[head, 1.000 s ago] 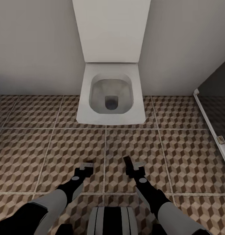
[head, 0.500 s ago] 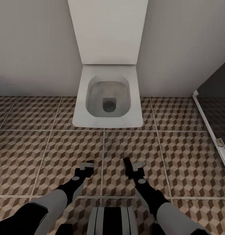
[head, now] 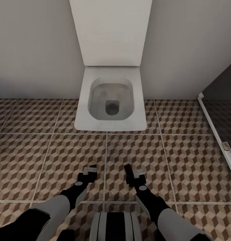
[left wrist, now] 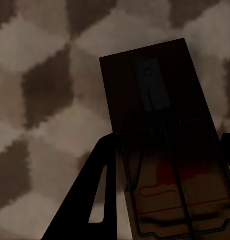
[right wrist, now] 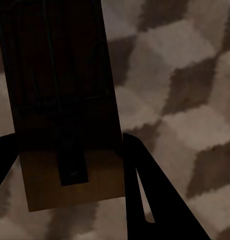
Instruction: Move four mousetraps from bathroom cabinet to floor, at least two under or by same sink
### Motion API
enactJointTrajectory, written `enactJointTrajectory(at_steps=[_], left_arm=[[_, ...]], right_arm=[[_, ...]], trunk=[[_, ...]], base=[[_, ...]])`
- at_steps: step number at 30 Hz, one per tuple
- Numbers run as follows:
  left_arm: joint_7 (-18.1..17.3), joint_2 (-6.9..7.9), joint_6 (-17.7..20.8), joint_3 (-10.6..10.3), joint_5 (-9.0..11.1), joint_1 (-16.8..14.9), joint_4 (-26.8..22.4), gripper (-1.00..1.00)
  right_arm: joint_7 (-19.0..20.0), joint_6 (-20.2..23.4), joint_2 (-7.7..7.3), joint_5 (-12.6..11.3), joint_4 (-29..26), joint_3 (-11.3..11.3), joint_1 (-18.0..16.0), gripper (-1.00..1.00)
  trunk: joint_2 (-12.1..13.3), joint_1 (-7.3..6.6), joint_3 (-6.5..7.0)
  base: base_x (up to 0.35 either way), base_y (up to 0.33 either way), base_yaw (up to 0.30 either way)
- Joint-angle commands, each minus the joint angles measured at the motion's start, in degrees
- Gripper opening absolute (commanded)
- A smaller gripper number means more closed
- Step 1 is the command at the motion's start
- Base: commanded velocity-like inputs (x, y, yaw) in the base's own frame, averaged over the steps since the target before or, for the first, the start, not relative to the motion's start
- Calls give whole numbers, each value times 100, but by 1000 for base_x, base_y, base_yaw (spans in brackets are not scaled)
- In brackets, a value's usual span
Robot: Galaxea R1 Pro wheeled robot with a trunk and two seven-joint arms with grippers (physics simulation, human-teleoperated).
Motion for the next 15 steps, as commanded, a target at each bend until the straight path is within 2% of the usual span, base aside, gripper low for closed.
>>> enactJointTrajectory(at_steps=[1, 15], left_arm=[[46, -4, -20, -55, 45, -2, 6, -100], [46, -1, -20, -56, 45, 12, 6, -100]], right_arm=[[-42, 16, -5, -77, -9, 49, -4, -100], [-18, -5, -54, -77, -84, 46, -3, -100]], trunk=[[-1, -1, -3], [-1, -1, -3]], base=[[0, 0, 0], [0, 0, 0]])
